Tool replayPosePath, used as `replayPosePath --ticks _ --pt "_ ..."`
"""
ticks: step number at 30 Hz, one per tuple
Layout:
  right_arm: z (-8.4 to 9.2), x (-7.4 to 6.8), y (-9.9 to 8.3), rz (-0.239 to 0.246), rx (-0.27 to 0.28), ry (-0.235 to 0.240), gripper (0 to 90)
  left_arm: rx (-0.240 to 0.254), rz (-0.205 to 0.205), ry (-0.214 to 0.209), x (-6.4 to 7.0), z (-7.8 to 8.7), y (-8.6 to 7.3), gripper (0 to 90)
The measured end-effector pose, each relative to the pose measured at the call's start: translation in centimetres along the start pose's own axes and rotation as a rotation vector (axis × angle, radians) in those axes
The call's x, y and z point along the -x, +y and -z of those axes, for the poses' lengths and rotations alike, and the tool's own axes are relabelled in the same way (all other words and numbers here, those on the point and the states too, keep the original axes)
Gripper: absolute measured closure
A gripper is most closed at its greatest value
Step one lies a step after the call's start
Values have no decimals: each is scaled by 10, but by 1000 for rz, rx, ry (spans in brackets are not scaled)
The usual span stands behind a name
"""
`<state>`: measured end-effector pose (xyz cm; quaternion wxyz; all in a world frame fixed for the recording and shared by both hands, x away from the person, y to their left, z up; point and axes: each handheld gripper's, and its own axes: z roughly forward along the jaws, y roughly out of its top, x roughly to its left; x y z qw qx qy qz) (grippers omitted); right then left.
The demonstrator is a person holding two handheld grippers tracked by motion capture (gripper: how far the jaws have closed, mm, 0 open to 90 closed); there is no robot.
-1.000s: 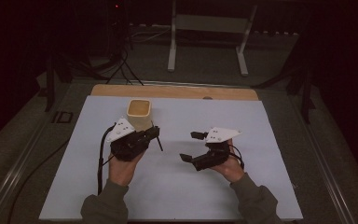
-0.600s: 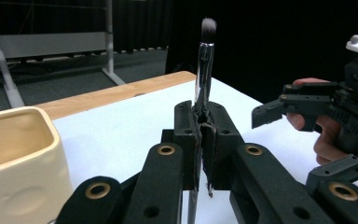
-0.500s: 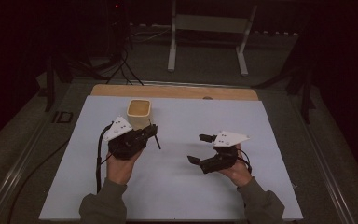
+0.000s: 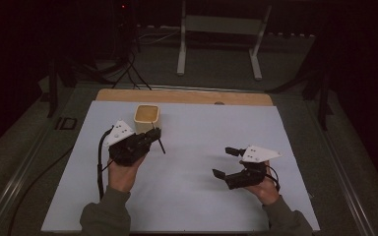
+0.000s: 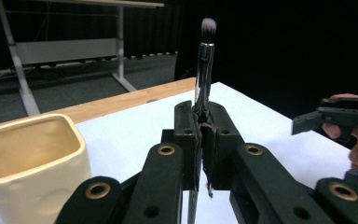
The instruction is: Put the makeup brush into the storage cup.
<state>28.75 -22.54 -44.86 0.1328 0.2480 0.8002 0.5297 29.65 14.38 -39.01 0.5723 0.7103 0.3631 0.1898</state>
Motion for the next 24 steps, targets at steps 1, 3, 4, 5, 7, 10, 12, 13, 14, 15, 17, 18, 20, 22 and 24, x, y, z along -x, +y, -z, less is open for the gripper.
replayPosePath --ticks 1,3,4,5,7,10,12,13,14,15,17,18,20,22,24 --pt "1 0 -1 0 1 -2 109 4 -1 2 -1 0 1 858" --pt "6 0 -2 -6 6 -12 109 3 -1 8 -2 2 2 858" --pt "9 0 -3 -9 10 -15 109 6 0 10 -3 2 2 858" --pt "12 0 -4 -15 17 -22 109 10 1 13 -4 3 3 858" --pt "16 0 -6 -17 26 -31 109 13 1 17 -5 3 4 858" --pt "22 0 -9 -24 36 -49 109 15 -5 24 -7 4 5 858" --pt "27 1 -12 -33 44 -59 109 17 -5 30 -8 5 6 858" --pt "28 1 -12 -34 45 -65 109 19 -4 33 -8 5 6 858" --pt "30 2 -13 -37 50 -73 109 19 -4 36 -9 5 6 858" --pt "32 2 -14 -38 52 -75 109 22 -2 37 -9 5 6 858" --pt "34 3 -15 -41 54 -79 109 25 -2 45 -11 5 7 858" --pt "38 4 -17 -47 57 -88 109 26 -1 48 -11 5 7 858" --pt "40 4 -18 -50 60 -97 109 29 -2 54 -12 4 8 858" --pt "42 4 -20 -53 63 -104 109 34 3 56 -13 5 8 858" --pt "44 4 -21 -54 64 -111 109 38 1 59 -13 5 9 859"
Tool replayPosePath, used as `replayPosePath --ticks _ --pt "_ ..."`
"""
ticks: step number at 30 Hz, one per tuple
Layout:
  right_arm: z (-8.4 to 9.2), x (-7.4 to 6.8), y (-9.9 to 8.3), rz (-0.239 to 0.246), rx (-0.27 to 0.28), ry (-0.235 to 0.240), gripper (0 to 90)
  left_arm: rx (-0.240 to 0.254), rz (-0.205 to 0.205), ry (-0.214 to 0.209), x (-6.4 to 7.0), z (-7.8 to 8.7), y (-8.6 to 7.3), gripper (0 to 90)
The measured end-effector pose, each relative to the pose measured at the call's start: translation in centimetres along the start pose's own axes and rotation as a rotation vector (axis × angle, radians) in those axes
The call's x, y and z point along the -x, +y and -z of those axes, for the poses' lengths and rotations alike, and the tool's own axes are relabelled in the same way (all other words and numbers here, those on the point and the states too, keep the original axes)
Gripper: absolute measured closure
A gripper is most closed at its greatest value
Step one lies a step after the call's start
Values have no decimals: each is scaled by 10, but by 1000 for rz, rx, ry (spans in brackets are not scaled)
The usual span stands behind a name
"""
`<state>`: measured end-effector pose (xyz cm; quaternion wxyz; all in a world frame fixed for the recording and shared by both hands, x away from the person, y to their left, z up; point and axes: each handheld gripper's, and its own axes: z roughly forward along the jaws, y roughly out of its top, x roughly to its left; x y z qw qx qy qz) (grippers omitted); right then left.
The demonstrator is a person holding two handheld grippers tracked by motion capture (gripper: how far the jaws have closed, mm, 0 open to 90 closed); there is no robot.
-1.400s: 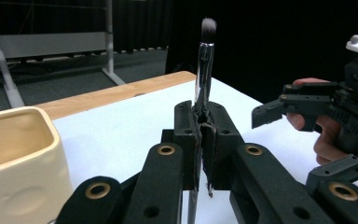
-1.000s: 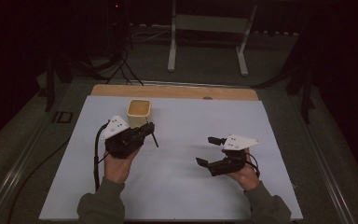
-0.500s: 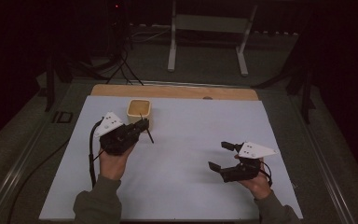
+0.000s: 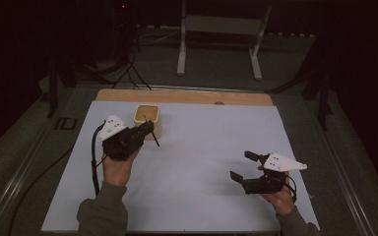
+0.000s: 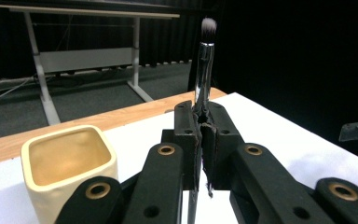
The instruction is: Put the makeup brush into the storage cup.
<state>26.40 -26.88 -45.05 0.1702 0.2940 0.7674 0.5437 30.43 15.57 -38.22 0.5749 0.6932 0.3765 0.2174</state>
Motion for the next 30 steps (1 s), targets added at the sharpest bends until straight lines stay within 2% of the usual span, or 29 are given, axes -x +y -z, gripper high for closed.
replayPosePath --ticks 13,30 --pt "7 1 -5 -11 3 -13 109 2 -16 38 -6 -3 7 858" --pt "7 1 -6 -12 3 -14 109 7 -42 78 -12 -9 21 858"
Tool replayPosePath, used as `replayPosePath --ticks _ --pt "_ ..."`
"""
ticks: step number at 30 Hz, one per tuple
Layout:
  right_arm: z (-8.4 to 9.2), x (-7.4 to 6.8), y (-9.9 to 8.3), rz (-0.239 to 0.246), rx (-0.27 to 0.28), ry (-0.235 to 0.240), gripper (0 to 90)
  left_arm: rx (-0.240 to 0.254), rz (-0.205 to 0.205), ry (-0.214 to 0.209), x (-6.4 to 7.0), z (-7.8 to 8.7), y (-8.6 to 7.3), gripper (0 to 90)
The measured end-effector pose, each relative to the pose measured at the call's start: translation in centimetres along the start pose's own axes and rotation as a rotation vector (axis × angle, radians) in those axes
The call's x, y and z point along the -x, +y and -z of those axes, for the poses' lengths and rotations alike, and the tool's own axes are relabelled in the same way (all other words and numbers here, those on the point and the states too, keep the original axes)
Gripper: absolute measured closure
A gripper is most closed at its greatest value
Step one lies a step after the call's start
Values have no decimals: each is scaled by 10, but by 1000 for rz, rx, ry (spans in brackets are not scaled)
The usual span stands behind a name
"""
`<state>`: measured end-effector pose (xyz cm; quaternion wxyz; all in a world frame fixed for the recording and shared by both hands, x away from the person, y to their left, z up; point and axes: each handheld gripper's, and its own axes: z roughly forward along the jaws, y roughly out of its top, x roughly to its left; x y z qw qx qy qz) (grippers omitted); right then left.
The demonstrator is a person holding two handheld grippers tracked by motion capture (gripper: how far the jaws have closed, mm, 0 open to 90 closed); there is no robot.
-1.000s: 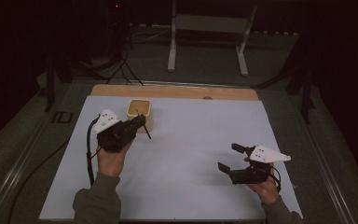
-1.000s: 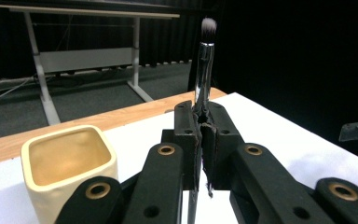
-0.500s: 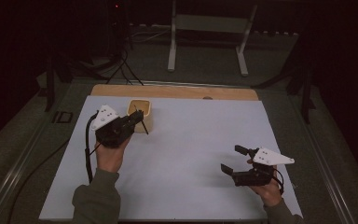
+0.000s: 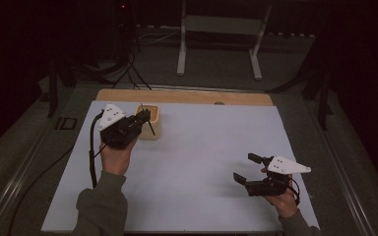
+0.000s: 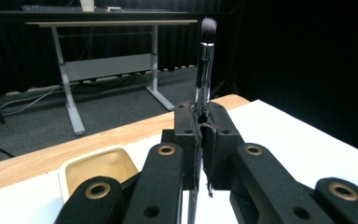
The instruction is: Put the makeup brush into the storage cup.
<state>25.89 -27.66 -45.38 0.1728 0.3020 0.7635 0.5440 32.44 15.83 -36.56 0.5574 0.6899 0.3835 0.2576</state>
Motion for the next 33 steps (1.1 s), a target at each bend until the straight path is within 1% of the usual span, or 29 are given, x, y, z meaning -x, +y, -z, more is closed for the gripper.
replayPosePath --ticks 2,11,19,28,33 --pt "0 0 0 2 1 2 109 -2 -7 4 -1 -1 1 858" --pt "0 0 0 -1 2 3 109 -4 -15 31 -7 -5 6 858" --pt "0 -1 0 -3 1 6 109 -5 -27 44 -10 -7 8 858" --pt "-1 0 0 1 2 8 109 -13 -26 65 -15 -11 8 858" --pt "0 0 0 -2 1 8 109 -8 -21 72 -17 -12 8 858"
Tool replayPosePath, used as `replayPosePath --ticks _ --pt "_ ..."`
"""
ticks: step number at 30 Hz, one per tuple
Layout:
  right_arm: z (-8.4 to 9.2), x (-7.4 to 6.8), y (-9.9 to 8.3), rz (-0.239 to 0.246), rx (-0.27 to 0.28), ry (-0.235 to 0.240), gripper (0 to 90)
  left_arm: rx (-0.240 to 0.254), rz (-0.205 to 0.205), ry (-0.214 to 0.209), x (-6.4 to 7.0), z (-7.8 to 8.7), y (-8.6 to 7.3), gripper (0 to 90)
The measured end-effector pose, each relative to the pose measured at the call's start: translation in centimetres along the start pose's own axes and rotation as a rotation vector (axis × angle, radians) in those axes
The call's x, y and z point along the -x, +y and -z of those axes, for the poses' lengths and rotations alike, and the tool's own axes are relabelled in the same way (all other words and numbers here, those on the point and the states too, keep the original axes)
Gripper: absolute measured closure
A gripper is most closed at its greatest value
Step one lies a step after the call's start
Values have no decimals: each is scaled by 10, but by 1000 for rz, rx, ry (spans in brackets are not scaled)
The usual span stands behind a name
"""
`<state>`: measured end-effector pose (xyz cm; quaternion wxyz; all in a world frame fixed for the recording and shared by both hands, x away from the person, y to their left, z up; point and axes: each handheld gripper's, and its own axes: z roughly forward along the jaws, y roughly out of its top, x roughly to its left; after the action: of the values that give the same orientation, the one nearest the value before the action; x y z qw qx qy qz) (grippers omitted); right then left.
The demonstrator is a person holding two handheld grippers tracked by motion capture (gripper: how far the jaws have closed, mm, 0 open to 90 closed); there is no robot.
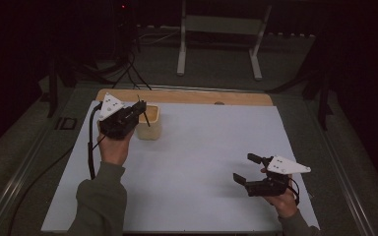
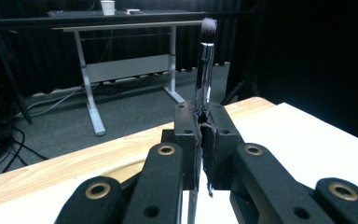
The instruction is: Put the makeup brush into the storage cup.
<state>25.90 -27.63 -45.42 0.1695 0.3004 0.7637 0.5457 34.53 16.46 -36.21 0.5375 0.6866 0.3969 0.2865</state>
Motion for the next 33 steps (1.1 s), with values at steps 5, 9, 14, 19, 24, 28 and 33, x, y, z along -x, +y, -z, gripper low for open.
replayPosePath --ticks 5,9,14,19,24,28,33 --pt "0 -1 0 -1 -3 1 109 -3 2 12 -2 -3 -1 858" --pt "0 -1 0 -1 -2 1 109 -6 1 19 -4 -5 -1 858" --pt "1 0 0 -1 -1 1 109 -1 7 30 -6 -7 -2 858" --pt "1 0 0 2 0 0 109 0 14 36 -8 -9 -3 858" --pt "1 0 0 2 1 0 109 -4 18 50 -11 -11 -3 858" --pt "1 0 0 3 0 0 109 -5 23 58 -13 -13 -4 858" --pt "1 0 0 2 0 -1 109 -9 26 70 -16 -14 -4 858"
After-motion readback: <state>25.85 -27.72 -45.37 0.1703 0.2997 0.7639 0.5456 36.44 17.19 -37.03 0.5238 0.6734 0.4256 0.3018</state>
